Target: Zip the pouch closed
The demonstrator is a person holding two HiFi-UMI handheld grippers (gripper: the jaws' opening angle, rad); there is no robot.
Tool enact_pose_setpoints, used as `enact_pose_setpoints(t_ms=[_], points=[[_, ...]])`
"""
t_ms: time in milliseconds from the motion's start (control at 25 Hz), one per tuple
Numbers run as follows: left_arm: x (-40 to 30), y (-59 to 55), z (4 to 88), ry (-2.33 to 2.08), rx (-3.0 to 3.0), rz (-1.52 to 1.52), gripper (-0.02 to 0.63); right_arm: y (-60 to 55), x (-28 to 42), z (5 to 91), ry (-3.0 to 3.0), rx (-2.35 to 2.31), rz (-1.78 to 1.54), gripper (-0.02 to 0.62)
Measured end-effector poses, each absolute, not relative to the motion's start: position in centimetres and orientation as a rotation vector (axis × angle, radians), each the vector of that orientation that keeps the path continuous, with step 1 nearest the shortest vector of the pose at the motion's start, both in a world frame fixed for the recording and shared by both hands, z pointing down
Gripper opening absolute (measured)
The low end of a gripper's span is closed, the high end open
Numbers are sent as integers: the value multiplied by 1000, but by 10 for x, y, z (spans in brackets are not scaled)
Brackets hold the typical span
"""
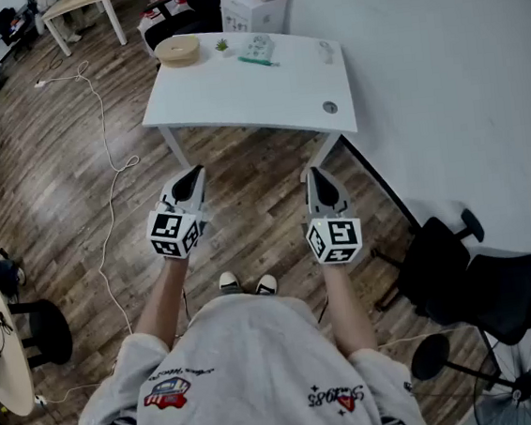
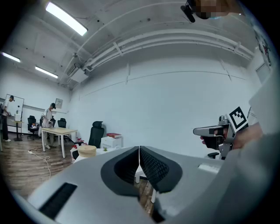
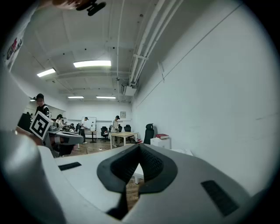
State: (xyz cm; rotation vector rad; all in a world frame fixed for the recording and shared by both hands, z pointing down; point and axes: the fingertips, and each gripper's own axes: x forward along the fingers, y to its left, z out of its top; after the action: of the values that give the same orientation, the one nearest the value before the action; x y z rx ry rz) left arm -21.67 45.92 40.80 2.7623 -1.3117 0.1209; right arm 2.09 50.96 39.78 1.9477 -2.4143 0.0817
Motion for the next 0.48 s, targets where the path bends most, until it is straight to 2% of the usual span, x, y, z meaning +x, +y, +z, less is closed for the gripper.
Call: enact_pose_setpoints(t_ms=[280, 360, 400, 480], points=[[-226, 457, 410, -1327, 2760, 106, 13, 505, 16, 403, -2427, 1999, 98, -5], [-230, 458, 411, -1334, 2751, 95, 78, 505, 15, 403, -2422, 2010, 73, 1], [-233, 458, 412, -1343, 2744, 87, 112, 505, 14, 402, -2419, 2019, 70, 76], [-239, 457, 412, -1373, 2728, 70, 192, 504, 12, 403, -2420, 2035, 73, 127]])
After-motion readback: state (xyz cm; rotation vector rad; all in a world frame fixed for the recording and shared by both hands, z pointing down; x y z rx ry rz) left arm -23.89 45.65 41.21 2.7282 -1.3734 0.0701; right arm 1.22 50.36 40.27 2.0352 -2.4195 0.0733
